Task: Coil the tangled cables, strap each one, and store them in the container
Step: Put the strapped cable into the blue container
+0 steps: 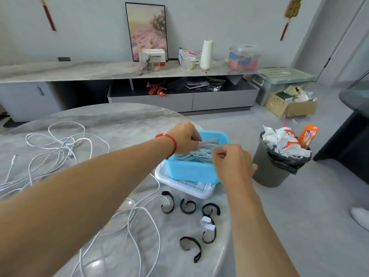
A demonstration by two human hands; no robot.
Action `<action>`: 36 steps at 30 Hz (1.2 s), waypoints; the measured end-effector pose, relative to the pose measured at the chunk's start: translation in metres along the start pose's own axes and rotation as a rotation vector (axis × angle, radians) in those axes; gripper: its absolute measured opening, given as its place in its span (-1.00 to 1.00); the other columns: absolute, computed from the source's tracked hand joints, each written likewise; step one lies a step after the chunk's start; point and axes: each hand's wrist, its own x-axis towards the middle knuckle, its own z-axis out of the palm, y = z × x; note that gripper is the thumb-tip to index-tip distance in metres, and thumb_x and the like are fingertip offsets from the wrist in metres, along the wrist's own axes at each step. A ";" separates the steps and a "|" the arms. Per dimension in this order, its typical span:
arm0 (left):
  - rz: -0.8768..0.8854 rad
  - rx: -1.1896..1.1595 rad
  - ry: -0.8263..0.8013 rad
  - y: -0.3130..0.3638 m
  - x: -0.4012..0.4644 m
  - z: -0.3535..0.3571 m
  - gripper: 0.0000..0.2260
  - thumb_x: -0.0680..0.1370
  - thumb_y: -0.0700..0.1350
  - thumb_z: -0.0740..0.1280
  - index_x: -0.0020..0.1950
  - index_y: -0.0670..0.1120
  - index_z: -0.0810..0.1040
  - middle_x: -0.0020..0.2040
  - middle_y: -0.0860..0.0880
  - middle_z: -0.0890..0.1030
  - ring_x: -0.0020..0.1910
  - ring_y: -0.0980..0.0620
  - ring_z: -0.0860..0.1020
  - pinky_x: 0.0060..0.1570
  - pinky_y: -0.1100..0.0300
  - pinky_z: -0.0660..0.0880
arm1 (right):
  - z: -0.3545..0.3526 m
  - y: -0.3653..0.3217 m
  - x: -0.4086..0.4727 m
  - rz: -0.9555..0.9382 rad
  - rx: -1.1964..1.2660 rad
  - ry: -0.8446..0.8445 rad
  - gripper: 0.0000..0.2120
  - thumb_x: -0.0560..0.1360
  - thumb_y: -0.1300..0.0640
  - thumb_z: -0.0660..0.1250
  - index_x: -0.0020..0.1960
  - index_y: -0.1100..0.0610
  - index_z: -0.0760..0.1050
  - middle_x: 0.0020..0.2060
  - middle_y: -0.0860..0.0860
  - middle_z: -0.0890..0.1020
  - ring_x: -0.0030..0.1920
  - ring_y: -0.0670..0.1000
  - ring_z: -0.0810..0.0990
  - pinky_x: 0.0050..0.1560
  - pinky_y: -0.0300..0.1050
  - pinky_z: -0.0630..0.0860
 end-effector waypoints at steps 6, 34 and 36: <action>-0.023 0.037 -0.197 -0.004 0.015 0.031 -0.84 0.49 -0.15 0.43 0.04 0.00 0.71 -0.01 0.06 0.70 -0.02 0.05 0.62 0.09 0.22 0.54 | -0.030 0.004 0.008 0.101 0.236 -0.037 -0.82 0.53 0.16 0.29 -0.13 0.12 0.67 -0.19 0.09 0.70 -0.07 0.20 0.64 -0.04 0.04 0.62; 0.053 -0.070 0.274 -0.054 -0.139 -0.034 -0.75 0.52 -0.33 0.25 0.05 -0.11 0.66 -0.08 -0.03 0.66 -0.09 -0.01 0.60 0.00 0.12 0.52 | -0.015 -0.047 -0.032 -0.303 0.314 -0.240 -0.84 0.59 0.07 0.31 0.05 -0.06 0.66 -0.15 -0.12 0.71 -0.15 -0.06 0.65 -0.13 -0.11 0.53; 0.006 0.021 0.261 -0.081 -0.180 -0.033 -0.81 0.56 -0.27 0.28 0.07 -0.10 0.65 -0.02 -0.05 0.63 -0.03 -0.05 0.58 0.02 0.13 0.48 | 0.001 -0.062 -0.052 -0.434 0.173 -0.381 -0.85 0.59 0.08 0.32 0.06 -0.04 0.67 -0.16 -0.13 0.70 -0.12 -0.06 0.64 -0.04 -0.09 0.54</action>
